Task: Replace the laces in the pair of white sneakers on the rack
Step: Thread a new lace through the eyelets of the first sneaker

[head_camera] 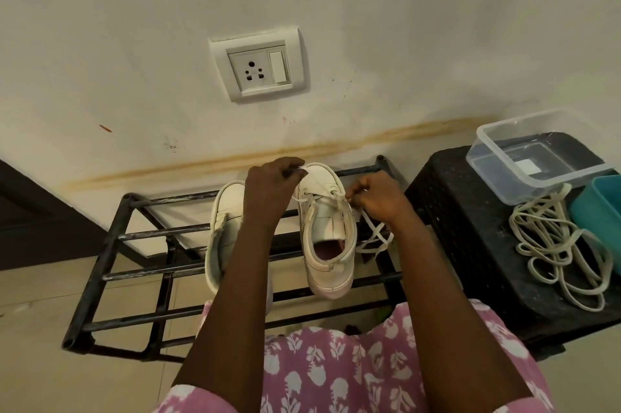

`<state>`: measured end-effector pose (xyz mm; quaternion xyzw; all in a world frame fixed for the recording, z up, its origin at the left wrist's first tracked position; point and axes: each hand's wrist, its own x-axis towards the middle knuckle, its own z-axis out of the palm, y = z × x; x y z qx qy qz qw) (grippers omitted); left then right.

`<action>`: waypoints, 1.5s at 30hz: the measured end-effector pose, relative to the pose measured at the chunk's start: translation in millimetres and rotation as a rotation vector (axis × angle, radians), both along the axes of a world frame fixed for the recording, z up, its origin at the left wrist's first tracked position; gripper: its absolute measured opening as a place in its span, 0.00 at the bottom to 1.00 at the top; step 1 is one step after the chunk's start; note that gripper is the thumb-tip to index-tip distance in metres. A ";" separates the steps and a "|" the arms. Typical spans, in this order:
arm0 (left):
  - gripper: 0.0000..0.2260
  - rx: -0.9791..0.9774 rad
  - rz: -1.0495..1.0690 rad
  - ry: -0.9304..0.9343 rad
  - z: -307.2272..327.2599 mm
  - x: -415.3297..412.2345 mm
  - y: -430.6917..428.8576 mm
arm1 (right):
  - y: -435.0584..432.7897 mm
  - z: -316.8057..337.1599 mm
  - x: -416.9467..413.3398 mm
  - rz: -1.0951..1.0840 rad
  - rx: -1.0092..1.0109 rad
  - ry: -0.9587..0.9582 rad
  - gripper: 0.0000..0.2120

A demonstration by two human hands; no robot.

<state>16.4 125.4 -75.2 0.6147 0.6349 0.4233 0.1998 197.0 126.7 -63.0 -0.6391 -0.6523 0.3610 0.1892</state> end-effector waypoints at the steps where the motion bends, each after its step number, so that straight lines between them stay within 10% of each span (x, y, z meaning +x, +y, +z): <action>1: 0.08 -0.009 0.019 0.060 -0.4 -0.2 0.1 | -0.2 0.6 2.3 -0.010 -0.009 -0.001 0.06; 18: 0.09 -0.159 -0.151 -0.032 -1.3 0.1 -1.6 | -5.6 -5.9 22.5 -0.413 -0.191 -0.556 0.14; 29: 0.05 -0.306 -0.229 0.068 1.8 -0.8 -4.2 | 1.7 0.0 7.1 -0.016 -0.045 0.113 0.06; 45: 0.12 -0.405 -0.181 0.290 -8.1 18.1 5.3 | 5.4 -17.1 -5.8 0.081 0.004 -0.061 0.14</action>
